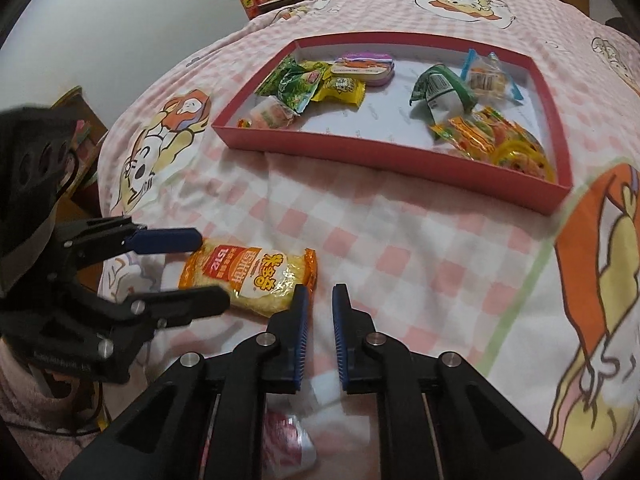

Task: Organize snacks
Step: 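Grasp the orange-yellow cracker bag with the left tool, then grasp the pink-white juice pouch with the right tool while the left tool holds the cracker bag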

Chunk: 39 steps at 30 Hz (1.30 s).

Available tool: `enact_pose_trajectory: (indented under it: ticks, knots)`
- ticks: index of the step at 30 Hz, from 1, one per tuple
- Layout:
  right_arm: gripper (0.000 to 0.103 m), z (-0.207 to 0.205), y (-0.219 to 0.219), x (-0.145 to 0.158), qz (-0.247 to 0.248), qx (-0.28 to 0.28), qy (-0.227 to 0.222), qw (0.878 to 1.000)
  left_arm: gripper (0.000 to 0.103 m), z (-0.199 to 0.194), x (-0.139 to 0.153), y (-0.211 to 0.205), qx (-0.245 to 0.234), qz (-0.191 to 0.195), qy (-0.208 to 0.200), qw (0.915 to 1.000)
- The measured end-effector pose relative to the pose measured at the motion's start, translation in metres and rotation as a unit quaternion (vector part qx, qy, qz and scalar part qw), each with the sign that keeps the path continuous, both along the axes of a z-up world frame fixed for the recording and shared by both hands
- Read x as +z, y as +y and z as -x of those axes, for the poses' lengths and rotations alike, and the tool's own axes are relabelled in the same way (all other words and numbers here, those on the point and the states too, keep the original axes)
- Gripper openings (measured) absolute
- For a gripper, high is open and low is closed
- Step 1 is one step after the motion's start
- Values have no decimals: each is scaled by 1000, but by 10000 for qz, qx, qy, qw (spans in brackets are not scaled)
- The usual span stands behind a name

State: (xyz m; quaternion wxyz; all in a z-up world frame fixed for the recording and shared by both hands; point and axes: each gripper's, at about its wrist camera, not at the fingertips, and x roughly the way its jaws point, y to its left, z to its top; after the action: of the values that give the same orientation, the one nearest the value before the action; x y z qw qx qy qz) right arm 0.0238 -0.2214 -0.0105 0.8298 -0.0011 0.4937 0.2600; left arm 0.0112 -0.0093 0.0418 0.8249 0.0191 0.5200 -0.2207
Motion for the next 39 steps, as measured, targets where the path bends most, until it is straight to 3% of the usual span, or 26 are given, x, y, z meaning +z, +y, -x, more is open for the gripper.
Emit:
enact_pose_trajectory:
  ticks: [7, 10, 12, 16, 26, 32, 36, 39]
  knots:
    - [15, -15, 4, 0, 93, 8, 7, 10000, 70, -10, -2, -28, -827, -466, -127, 9954]
    - [15, -20, 6, 1, 109, -6, 1, 9999, 70, -14, -8, -35, -930, -578, -109, 9939]
    - [15, -22, 5, 3, 72, -72, -4, 9999, 67, -17, -13, -35, -879, -529, -35, 9947]
    - [18, -22, -8, 7, -16, -309, 81, 9995, 43, -17, -16, -35, -763, -391, -133, 9962]
    - [22, 3, -35, 14, -76, -691, 374, 9969, 41, -13, -6, -3, -83, 224, -32, 9997]
    - [22, 15, -41, 14, -140, -779, 707, 9944, 41, -13, 3, 12, 277, 68, -293, 9992]
    - [24, 17, -42, 10, -468, -792, 1086, 9898, 41, -14, 2, 20, 369, 133, -261, 9989]
    - [27, 19, -37, 5, -404, -839, 1186, 9886, 41, -15, -3, 22, 461, 138, -172, 9987]
